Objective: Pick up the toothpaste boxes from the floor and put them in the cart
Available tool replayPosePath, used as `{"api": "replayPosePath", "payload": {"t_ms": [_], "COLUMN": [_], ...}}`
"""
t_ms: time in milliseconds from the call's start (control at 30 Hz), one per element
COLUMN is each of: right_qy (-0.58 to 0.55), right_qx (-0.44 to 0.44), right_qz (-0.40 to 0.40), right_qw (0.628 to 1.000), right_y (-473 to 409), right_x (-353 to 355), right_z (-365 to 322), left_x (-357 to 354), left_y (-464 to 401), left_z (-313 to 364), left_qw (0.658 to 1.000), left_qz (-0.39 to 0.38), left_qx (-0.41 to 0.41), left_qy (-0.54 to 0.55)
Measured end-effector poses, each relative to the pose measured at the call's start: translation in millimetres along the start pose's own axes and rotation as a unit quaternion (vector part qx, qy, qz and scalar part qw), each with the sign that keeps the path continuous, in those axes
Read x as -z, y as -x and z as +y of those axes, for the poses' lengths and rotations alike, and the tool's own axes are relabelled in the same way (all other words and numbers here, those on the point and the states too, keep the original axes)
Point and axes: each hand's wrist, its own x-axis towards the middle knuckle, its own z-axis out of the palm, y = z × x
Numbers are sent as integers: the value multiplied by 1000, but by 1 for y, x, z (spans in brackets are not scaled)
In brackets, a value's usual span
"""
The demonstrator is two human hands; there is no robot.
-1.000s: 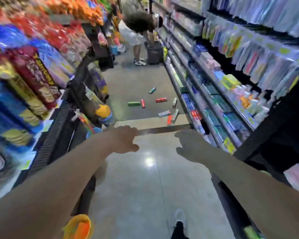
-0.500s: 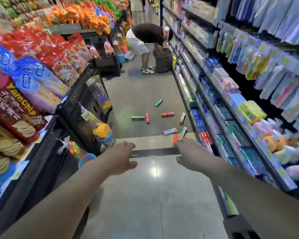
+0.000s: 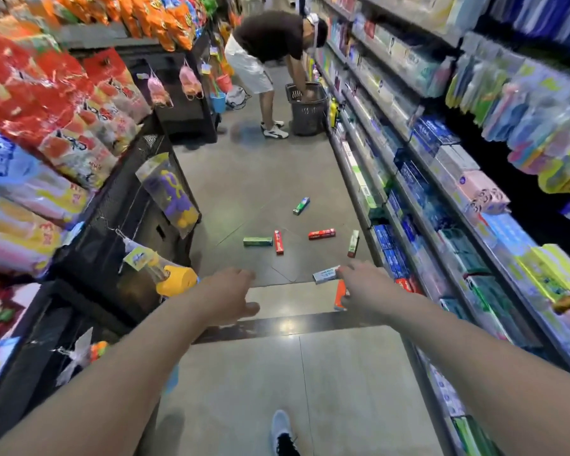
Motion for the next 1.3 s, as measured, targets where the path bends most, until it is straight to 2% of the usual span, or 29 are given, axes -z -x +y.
{"api": "replayPosePath", "payload": {"t_ms": [367,800,933,1067,1300], "right_qy": [-7,-41,-45,-41,-117], "right_qx": [-16,13,6,-17,-127], "right_qz": [-17,-97,-114,-142,-200], "right_qw": [1000,994,992,989,964], "right_y": [-209,-498,-571,-643,-782], "right_x": [46,68,67,49,-33], "right_z": [16,65,71,75,86], "left_x": [89,160,165,158,99], "left_y": [-201,-446,-516,-592,-750], "left_z": [-83,-168,-198,-233,-307], "left_qw": [999,997,995,992,977], "left_qz": [-21,-66,-74,-115,-207], "left_qx": [-27,34,34,28,27], "left_qy": [-9,35,53,50,33]}}
